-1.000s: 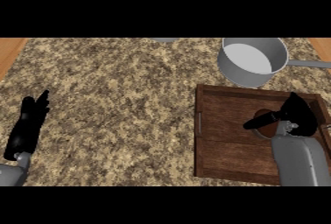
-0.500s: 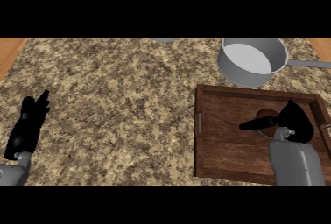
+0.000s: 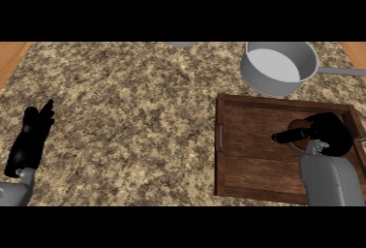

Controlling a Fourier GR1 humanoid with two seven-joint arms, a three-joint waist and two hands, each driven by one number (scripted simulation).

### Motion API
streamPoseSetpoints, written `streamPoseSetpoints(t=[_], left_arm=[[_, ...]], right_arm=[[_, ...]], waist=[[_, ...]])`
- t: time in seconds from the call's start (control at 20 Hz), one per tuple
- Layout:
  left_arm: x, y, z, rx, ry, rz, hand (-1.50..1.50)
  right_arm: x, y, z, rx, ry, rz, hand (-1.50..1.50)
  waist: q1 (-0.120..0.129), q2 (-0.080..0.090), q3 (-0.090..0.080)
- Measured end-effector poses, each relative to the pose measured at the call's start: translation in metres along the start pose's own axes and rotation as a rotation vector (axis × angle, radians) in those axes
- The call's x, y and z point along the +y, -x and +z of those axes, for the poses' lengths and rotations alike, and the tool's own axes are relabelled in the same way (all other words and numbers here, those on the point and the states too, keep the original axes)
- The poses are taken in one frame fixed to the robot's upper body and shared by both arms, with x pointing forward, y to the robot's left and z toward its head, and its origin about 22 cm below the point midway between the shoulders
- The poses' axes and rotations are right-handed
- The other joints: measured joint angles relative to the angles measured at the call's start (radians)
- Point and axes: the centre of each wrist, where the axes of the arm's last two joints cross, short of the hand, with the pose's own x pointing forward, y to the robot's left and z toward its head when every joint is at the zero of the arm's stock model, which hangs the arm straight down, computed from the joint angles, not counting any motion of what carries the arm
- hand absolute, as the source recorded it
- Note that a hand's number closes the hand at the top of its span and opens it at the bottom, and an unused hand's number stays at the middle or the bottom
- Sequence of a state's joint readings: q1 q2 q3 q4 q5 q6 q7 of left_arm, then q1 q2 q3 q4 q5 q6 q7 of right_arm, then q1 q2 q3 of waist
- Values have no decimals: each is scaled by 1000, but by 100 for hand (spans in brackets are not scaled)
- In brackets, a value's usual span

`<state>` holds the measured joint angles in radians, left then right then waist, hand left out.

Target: Pick the cupcake from the tray and place it in the pot

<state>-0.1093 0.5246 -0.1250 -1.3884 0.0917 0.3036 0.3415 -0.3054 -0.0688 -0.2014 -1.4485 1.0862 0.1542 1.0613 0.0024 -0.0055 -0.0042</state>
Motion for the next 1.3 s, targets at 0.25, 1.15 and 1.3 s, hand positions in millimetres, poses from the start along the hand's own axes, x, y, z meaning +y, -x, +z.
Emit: streamPoseSetpoints(t=[0.25,1.15,1.3], left_arm=[[2,-2,3,2,8,-1,0],[10,5,3,18,-20,13,0],[10,6,4,19,-18,12,0]], right_arm=[[-4,-3,3,-30,76,49,150],[-174,82,-90,-751,249,172,150],[-214,96,-100,-905,312,48,150]], waist=[[1,1,2],[-30,5,13],[-29,4,13]])
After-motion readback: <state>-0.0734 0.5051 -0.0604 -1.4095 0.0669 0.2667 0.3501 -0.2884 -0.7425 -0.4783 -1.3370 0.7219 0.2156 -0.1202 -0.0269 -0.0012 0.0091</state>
